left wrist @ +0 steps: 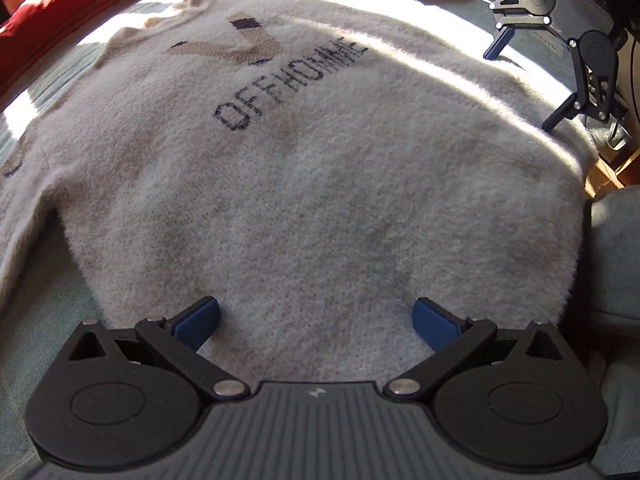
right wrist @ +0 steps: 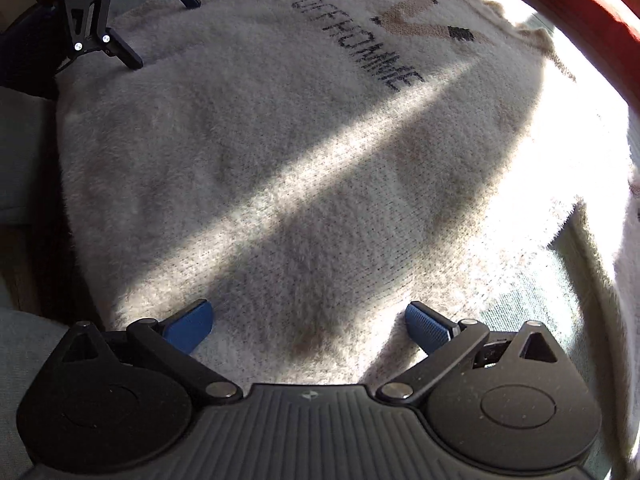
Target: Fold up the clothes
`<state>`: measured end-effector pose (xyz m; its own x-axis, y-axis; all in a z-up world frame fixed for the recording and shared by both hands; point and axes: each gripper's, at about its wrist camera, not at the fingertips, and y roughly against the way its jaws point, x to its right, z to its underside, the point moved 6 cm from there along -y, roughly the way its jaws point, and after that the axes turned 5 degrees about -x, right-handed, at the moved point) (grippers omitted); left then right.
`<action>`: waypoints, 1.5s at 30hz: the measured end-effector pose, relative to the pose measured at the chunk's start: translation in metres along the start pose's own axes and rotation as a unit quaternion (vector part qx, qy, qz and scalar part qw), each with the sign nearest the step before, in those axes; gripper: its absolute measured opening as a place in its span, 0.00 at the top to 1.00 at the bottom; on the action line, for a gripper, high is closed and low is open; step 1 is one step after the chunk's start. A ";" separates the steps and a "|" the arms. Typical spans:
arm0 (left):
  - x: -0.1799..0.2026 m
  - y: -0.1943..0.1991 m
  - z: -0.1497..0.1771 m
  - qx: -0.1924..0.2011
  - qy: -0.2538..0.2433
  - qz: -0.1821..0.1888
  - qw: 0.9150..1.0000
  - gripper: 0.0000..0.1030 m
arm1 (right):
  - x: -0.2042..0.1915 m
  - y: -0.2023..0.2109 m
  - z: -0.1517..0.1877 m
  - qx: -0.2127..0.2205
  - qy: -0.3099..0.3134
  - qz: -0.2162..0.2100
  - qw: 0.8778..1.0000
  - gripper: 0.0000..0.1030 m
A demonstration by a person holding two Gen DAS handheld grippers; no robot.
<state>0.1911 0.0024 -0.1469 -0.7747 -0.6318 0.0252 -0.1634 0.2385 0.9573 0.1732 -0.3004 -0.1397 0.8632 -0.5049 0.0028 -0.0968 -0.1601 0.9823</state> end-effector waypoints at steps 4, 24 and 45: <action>0.007 0.011 0.005 -0.012 -0.026 -0.008 1.000 0.02 | -0.015 0.010 -0.004 -0.002 0.045 0.004 0.999 0.00; 0.041 0.018 0.010 0.021 -0.178 0.006 0.984 0.02 | -0.038 0.013 -0.012 0.006 0.117 0.001 0.993 0.00; 0.001 0.023 0.037 -0.026 -0.046 0.002 0.999 0.02 | 0.007 -0.015 -0.027 0.038 -0.023 0.018 0.999 0.00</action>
